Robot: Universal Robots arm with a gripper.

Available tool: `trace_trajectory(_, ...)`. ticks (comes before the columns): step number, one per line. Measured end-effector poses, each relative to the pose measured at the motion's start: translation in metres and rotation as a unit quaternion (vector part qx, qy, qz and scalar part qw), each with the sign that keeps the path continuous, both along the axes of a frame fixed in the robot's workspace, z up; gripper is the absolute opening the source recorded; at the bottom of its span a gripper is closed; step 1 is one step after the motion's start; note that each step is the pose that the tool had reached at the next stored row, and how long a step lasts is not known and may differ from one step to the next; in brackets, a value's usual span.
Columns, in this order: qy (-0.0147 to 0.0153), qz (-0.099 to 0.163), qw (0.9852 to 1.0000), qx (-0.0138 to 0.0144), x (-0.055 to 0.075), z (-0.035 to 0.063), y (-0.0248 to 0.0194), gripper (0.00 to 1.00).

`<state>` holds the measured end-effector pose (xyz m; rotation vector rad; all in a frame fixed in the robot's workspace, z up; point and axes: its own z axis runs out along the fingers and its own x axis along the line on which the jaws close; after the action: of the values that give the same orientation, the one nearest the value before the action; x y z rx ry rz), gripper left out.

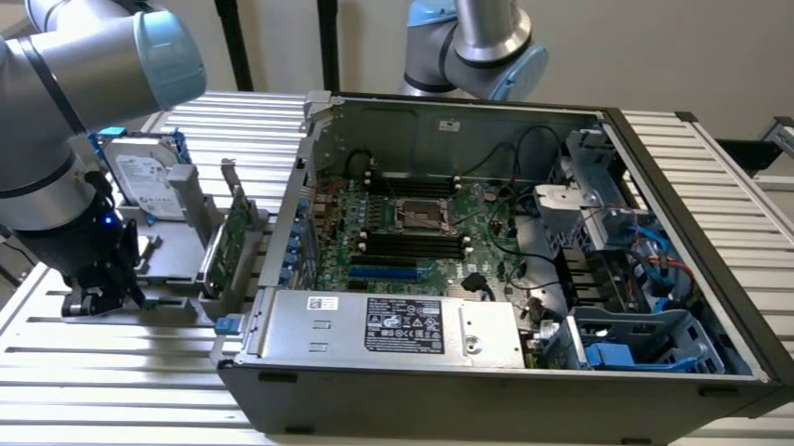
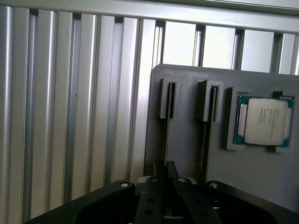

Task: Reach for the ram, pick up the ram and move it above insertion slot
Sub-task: 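Pick up the ram and move it above insertion slot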

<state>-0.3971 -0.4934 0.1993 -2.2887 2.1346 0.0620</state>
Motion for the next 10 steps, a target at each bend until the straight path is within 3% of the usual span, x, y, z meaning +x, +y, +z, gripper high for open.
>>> trace_trajectory(10, 0.0, -0.003, 1.0, 0.0002, 0.0001, -0.0001, 0.0, 0.13)
